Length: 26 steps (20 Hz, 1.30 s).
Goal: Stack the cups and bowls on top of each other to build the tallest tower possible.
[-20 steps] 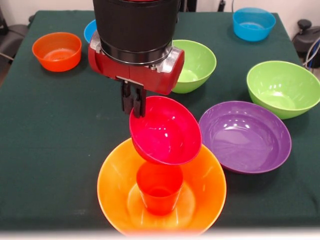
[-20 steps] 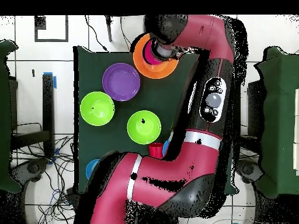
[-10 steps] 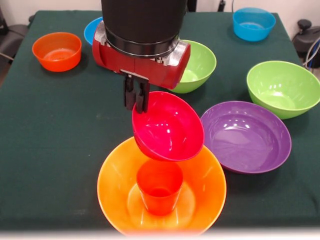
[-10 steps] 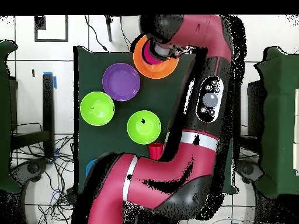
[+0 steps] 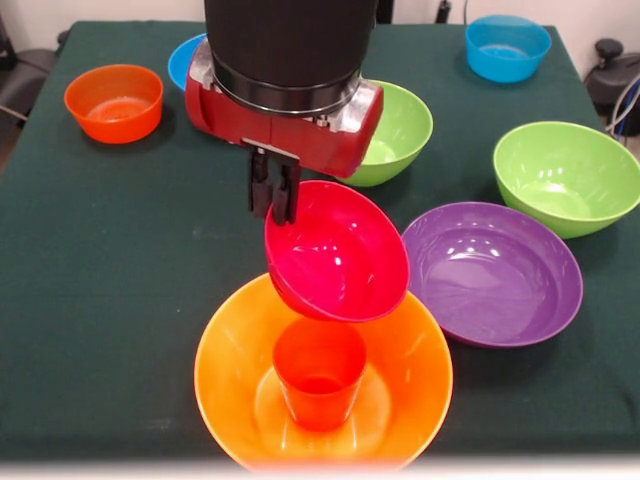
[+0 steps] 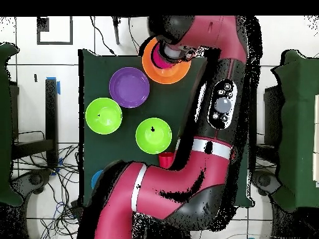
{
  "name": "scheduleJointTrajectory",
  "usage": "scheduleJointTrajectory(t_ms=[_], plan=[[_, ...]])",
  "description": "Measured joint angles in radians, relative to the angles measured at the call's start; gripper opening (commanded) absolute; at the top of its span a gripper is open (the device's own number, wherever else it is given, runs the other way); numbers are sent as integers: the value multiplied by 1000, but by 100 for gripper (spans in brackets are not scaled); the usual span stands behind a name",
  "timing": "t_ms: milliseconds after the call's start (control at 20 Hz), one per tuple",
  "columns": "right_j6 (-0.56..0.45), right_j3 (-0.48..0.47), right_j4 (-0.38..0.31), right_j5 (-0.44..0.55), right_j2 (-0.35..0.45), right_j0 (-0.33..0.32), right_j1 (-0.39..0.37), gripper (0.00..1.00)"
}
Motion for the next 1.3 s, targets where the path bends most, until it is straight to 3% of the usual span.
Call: scheduleJointTrajectory(t_ms=[650, 1300], plan=[[0, -100, 43, 41, -60, -1, 85, 0], [0, -196, 187, 49, -170, -8, 174, 0]])
